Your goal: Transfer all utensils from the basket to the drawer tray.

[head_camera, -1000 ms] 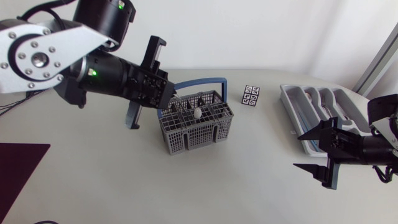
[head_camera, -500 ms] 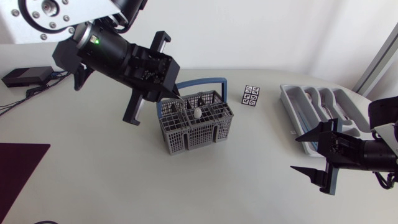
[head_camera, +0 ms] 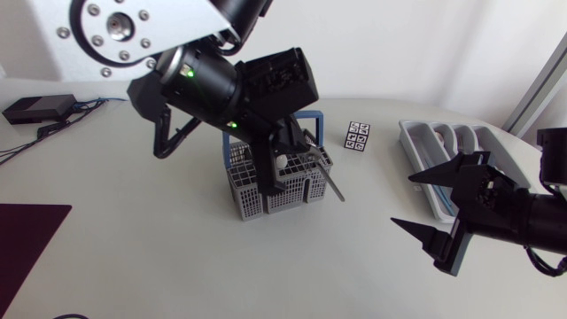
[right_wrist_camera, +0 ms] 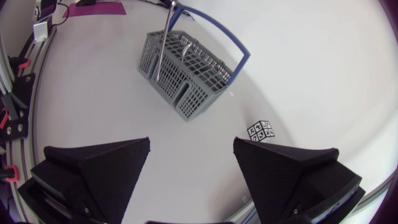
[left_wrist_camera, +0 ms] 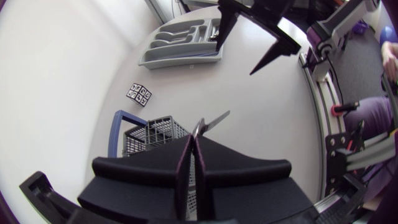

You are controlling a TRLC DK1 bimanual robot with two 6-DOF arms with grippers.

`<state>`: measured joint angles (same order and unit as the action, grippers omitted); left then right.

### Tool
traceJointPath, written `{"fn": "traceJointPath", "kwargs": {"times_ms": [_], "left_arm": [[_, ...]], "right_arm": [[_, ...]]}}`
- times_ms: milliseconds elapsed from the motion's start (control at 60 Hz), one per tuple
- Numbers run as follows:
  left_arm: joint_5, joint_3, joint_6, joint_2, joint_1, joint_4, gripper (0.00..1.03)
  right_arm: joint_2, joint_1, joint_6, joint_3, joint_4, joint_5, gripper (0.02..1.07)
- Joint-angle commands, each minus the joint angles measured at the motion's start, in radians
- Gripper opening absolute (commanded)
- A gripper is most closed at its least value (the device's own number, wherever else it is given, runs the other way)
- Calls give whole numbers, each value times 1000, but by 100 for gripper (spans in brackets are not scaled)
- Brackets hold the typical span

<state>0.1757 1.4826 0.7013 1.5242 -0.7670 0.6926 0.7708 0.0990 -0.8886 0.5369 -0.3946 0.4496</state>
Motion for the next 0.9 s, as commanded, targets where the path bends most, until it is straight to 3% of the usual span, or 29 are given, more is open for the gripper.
{"fn": "traceJointPath", "kwargs": {"times_ms": [0, 100, 350, 383, 617, 883], "left_arm": [[4, 53, -177, 39, -20, -18, 3], [4, 70, -326, 83, -26, -44, 3], [42, 104, -523, 133, -20, -45, 3], [81, 122, -553, 145, -14, -25, 3], [127, 146, -588, 169, -2, 1, 3], [168, 143, -605, 174, 21, 7, 3]], "right_arm": [[-30, 93, 148, -14, 25, -54, 99], [-41, 235, 255, -12, 91, -175, 96], [39, 476, 341, -17, 261, -440, 90], [73, 495, 344, -17, 300, -460, 85], [180, 528, 347, -5, 458, -551, 60], [251, 539, 338, 18, 514, -597, 22]]}}
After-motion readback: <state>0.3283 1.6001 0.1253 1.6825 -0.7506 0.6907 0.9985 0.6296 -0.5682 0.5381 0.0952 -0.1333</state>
